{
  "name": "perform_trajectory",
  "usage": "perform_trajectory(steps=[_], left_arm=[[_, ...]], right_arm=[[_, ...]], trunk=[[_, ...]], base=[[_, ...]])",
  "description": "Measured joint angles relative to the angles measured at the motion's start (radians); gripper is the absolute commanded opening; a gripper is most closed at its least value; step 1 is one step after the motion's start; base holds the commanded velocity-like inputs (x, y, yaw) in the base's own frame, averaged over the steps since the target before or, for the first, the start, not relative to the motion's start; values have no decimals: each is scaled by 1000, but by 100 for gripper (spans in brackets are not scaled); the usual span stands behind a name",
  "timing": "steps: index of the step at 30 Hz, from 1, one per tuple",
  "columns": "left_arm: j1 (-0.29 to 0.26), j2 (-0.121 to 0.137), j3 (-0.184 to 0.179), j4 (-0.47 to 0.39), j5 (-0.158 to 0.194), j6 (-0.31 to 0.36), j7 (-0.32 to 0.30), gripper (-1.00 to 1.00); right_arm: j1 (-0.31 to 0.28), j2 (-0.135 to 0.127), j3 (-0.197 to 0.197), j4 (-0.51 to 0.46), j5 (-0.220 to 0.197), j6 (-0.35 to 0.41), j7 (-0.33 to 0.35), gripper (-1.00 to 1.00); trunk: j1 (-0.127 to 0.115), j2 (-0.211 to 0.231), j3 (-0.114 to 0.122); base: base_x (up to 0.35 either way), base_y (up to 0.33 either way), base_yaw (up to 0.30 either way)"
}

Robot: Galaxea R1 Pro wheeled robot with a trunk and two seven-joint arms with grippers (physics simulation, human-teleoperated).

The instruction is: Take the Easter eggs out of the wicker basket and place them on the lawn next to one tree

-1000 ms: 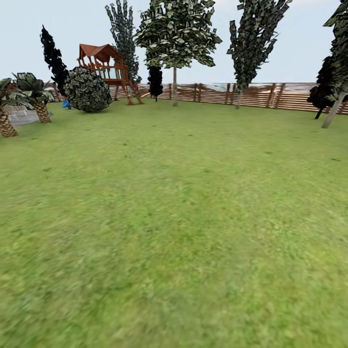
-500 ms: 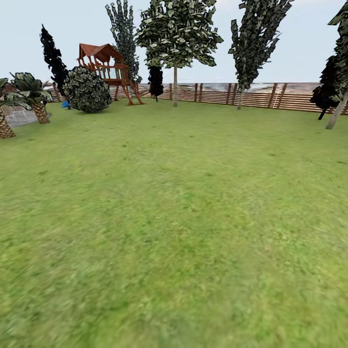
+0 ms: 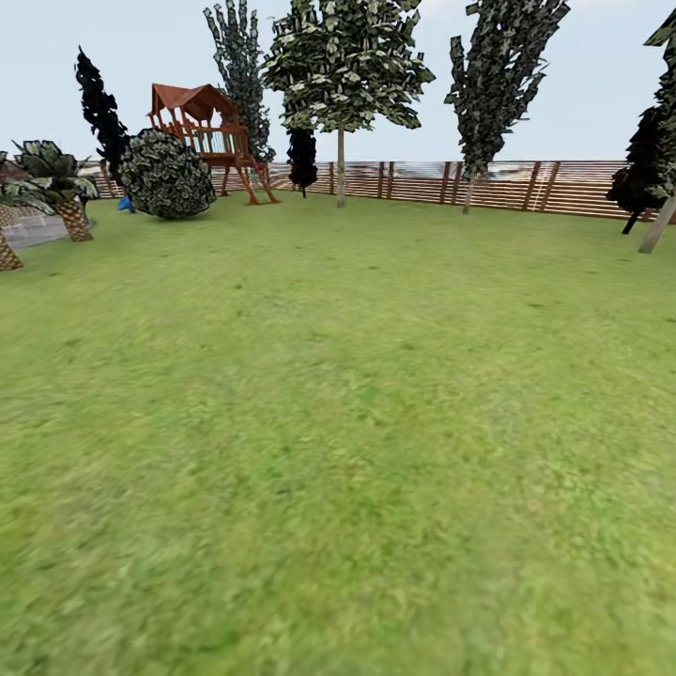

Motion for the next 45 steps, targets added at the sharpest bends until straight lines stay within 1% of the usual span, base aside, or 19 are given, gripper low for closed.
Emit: perform_trajectory(steps=[13,16,45], left_arm=[[0,0,1,0,0,0,-1,100],[0,1,0,0,0,0,-1,100],[0,0,0,0,0,0,0,100]], right_arm=[[0,-1,0,-54,-5,0,0,100],[0,-4,-2,-52,-6,0,0,100],[0,-3,0,-51,-3,0,0,100]], trunk=[[0,0,0],[0,0,0],[0,0,0]], base=[[339,0,0],[338,0,0],[339,0,0]])
